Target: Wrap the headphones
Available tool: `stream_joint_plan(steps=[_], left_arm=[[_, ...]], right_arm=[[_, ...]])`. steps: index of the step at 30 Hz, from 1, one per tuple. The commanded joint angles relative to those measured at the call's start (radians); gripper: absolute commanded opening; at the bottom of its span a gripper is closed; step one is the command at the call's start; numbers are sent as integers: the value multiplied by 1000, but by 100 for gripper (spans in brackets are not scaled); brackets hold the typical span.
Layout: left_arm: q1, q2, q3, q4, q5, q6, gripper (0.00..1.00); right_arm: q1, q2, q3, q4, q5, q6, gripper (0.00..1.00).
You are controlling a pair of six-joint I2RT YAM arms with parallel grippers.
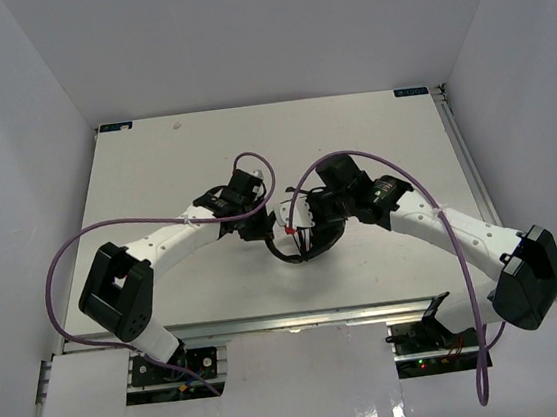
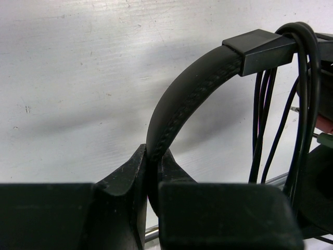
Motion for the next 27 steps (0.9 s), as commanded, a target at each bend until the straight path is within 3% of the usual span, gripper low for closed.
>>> stream_joint_plan(steps=[1, 3, 5, 15, 23, 25, 27], left_arm=[[-6, -71, -6, 46, 45, -4, 0], [-6, -71, -5, 46, 46, -4, 0], [-6, -66, -3, 45, 47, -4, 0], [-6, -36, 0, 18, 62, -2, 0], [-6, -13, 1, 2, 80, 4, 0], [-6, -8, 2, 3, 88, 5, 0], [-6, -6, 4, 0, 92, 8, 0]], right_arm=[[-35, -15, -28, 77, -63, 58, 15], [-42, -18, -44, 80, -66, 57, 19], [-47, -25, -54, 84, -72, 60, 30], [-60, -17, -22, 61, -114, 55, 52], [-59, -14, 17, -9, -204, 21, 52], [-59, -13, 22, -29, -232, 13, 46], [-60, -11, 25, -33, -246, 13, 29]])
